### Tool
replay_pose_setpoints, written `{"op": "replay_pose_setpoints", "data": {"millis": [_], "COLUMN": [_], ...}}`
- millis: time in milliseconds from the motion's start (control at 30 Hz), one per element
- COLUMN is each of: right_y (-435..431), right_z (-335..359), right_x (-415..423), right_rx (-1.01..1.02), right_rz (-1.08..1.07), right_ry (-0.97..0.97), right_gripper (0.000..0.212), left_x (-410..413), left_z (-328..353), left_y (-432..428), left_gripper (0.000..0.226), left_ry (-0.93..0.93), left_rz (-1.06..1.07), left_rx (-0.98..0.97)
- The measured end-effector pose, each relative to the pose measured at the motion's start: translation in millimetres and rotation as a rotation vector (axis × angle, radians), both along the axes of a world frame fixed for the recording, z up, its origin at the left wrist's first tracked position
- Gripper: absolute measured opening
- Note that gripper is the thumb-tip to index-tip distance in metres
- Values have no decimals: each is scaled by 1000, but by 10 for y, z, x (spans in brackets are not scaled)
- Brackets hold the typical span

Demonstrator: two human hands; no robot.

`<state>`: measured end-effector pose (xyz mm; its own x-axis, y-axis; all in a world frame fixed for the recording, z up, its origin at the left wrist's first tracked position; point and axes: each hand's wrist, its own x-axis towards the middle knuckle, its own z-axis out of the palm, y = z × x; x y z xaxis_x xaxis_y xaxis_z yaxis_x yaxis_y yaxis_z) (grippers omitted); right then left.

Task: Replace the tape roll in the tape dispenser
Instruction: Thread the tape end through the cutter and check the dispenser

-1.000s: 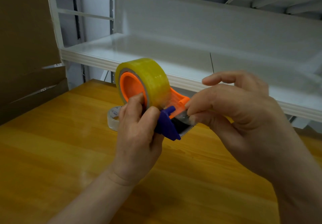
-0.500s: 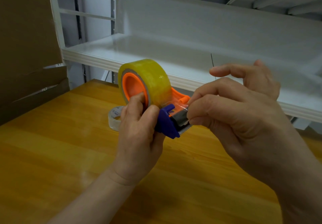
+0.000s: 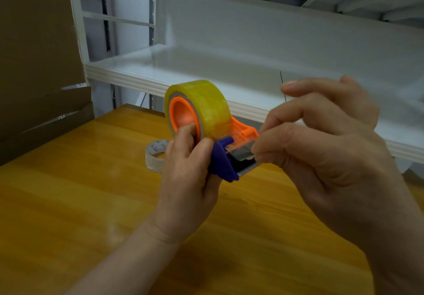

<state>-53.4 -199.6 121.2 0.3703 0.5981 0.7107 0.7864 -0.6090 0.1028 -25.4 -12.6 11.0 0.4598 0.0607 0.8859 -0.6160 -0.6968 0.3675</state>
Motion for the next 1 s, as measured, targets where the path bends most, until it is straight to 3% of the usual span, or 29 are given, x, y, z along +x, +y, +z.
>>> {"op": "replay_pose_setpoints", "data": {"millis": [167,300,567,833,1000], "right_y": [-45,36,-12,32,50], "right_z": [1,-22,3,-14,-28], "right_x": [38,8,11,-14,-13], "right_rx": [80,31,-12,-22,-58], "right_rz": [4,-8,-104,-112,-132], "right_ry": [36,-47,-185,-202,-272], "right_gripper": [8,12,14,16,17], "left_x": [0,29,-17,50,38], "left_z": [30,6,102,-10,39], "left_y": [19,61,2,82,45], "left_gripper": [16,14,36,29,32], "left_ry": [-84,0,163,93,140], "left_rz": [81,27,-396,-133,-254], "left_rx": [91,17,-199,31,-85]}}
